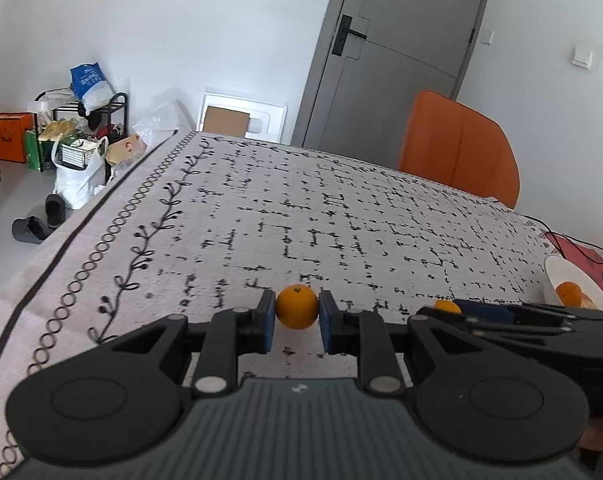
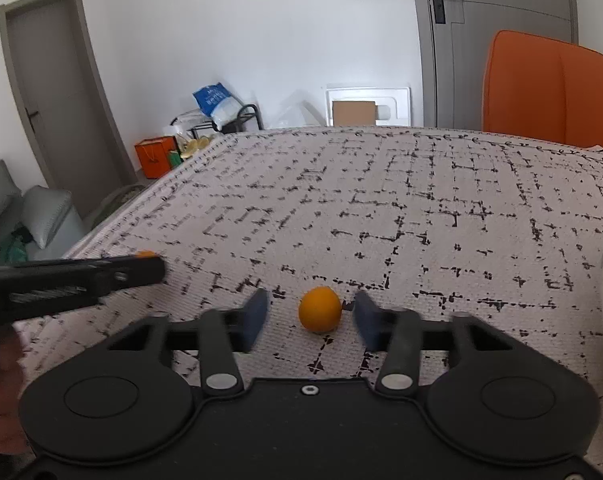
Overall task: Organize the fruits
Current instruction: 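Grasp a small mandarin with the left gripper while the right gripper grasps the other, then carry both mandarins to the plate and open both grippers to release them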
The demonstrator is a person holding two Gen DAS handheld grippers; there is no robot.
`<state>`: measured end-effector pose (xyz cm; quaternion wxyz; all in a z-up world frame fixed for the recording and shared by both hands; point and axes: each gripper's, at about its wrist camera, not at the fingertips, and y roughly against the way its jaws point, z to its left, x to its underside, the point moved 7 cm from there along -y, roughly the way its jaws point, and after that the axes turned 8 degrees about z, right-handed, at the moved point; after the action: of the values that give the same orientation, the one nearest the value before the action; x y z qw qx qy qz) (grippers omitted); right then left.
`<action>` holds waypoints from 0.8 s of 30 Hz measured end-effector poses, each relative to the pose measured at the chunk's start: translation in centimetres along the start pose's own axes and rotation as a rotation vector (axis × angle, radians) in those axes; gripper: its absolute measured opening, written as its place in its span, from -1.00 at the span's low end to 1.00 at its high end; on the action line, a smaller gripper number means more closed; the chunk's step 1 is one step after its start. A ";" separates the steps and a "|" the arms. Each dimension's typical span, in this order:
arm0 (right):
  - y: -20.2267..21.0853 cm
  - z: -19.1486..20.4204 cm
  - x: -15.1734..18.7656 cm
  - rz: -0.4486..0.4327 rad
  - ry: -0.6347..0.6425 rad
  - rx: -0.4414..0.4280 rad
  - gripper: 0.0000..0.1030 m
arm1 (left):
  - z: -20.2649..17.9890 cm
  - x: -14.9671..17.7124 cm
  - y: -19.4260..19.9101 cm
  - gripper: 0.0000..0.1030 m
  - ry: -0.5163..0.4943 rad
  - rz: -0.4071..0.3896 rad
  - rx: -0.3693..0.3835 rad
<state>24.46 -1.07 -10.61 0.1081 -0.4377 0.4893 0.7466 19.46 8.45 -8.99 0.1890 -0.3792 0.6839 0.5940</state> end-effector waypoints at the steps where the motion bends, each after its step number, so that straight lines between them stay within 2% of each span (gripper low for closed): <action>1: -0.1 0.1 0.0 -0.004 0.009 0.011 -0.56 | 0.1 0.1 0.1 -0.59 0.003 -0.002 0.000; 11: 1.6 -0.3 0.1 -0.030 -0.004 0.003 -0.60 | 0.1 0.4 0.4 -0.59 0.015 -0.005 0.009; 24: 8.1 -3.5 0.7 -0.138 -0.064 0.058 -0.60 | -5.9 0.7 1.6 -0.59 -0.069 -0.025 0.105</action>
<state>21.18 -8.17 -6.51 0.1875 -0.4429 0.4756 0.7366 18.95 2.59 -7.15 0.2393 -0.3568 0.7023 0.5676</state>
